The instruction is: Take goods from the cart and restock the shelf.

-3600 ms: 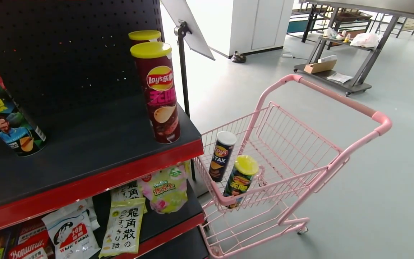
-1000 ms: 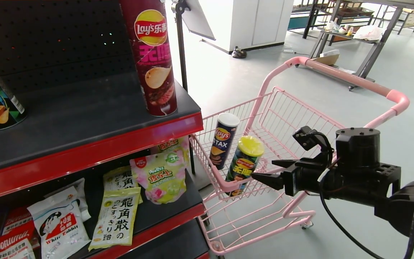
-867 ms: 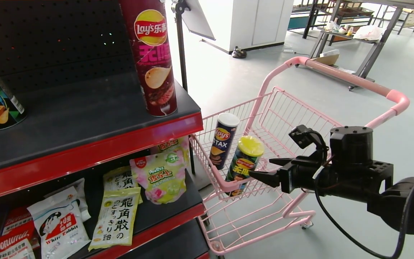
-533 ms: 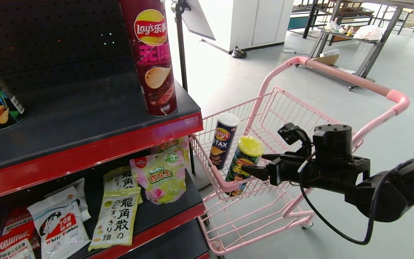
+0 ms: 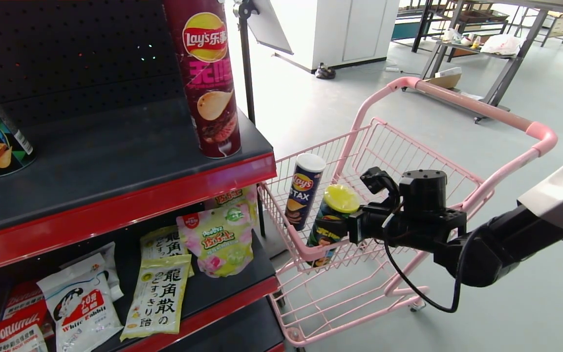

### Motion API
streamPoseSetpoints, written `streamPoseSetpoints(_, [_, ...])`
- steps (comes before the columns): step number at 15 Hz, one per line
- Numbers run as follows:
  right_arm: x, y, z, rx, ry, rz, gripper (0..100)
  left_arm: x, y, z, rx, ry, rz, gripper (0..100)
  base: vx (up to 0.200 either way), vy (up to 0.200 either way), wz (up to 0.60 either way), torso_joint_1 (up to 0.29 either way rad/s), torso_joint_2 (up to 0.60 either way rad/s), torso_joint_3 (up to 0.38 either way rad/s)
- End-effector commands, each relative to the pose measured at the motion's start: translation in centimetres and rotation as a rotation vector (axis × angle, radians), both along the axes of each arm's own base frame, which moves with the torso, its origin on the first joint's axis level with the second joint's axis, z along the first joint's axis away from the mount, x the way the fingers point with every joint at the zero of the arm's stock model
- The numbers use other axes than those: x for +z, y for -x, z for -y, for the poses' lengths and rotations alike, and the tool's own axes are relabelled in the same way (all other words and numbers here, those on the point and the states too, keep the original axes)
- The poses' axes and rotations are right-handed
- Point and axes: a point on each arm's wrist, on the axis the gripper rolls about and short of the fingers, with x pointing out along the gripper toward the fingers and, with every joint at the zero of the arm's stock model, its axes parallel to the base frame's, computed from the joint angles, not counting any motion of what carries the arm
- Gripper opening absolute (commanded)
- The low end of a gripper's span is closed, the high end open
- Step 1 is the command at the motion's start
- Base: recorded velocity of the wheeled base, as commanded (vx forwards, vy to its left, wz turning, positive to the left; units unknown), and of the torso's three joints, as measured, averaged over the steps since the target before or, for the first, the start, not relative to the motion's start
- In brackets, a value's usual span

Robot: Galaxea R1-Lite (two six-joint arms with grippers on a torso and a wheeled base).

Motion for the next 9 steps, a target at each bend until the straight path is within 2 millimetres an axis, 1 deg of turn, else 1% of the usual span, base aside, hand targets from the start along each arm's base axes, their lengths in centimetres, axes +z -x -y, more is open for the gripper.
streamPoseSetpoints(1, [-0.6,-0.65,-0.3,0.002,0.001,-0.006,100,0.01,-0.01,0.0,0.0,-0.001,0.0,100,0.0,0.0,0.0,0.0,0.0,0.0])
streamPoseSetpoints(2, [-0.74,-0.87,-0.39,-0.001,-0.002,-0.009,0,0.0,-0.01,0.0,0.0,-0.003,-0.001,100,0.0,0.0,0.0,0.0,0.0,0.0])
streamPoseSetpoints(4, [-1.09,-0.91,-0.47,-0.001,-0.002,-0.022,0,0.01,-0.01,0.0,0.0,-0.003,0.0,100,0.0,0.0,0.0,0.0,0.0,0.0])
streamPoseSetpoints(6, [-1.18,-0.64,-0.98,0.012,-0.004,-0.026,0,0.0,-0.01,0.0,0.0,-0.003,-0.001,100,0.0,0.0,0.0,0.0,0.0,0.0])
streamPoseSetpoints(9, [-0.79,-0.38,-1.23,0.02,-0.015,0.008,0,0.0,-0.01,0.0,0.0,-0.003,-0.001,100,0.0,0.0,0.0,0.0,0.0,0.0])
